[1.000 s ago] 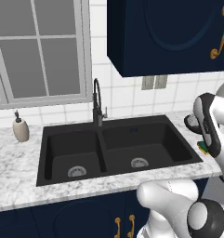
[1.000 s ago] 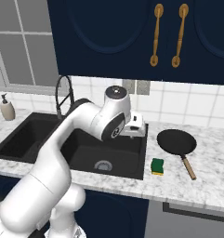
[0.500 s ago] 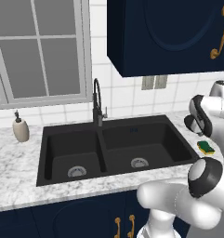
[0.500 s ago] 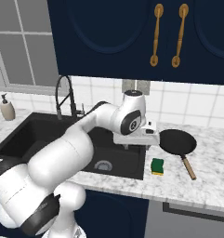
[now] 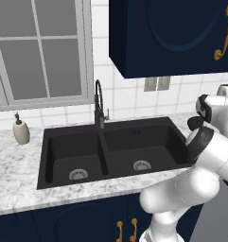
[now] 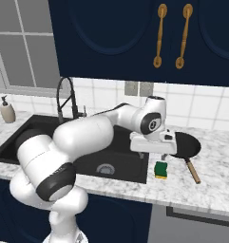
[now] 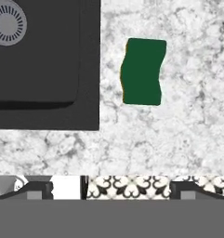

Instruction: Pick the pan and sponge and place them into the sink. Then turn on the water.

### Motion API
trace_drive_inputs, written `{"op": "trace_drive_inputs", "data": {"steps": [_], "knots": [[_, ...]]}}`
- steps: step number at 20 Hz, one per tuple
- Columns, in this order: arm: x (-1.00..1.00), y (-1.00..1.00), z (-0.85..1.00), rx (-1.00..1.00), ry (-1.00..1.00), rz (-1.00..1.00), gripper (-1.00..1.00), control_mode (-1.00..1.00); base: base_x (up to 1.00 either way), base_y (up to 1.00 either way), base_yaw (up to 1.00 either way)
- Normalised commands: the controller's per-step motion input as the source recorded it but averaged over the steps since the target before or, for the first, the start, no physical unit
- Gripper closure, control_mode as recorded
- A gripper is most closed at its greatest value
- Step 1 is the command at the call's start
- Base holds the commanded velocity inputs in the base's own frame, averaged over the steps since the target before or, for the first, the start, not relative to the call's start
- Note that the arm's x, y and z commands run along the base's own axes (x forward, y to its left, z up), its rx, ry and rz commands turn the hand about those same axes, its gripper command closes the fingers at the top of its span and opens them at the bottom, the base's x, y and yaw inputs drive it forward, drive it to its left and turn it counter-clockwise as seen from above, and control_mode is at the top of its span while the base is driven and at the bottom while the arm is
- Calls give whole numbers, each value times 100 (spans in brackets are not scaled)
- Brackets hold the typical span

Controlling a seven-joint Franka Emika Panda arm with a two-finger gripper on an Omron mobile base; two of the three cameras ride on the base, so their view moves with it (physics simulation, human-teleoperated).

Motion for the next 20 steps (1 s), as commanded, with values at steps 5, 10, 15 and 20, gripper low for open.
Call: {"op": "trace_drive_inputs", "data": {"steps": [5, 10, 15, 20], "knots": [[2, 0, -40, 8, 0, 0, -100, -100, 0, 0, 0], [15, 0, -42, 3, 0, 0, -100, -100, 0, 0, 0], [22, -5, -32, 0, 1, 0, -100, -100, 0, 0, 0], [20, -23, -29, 0, 0, 0, -100, -100, 0, 0, 0]]}}
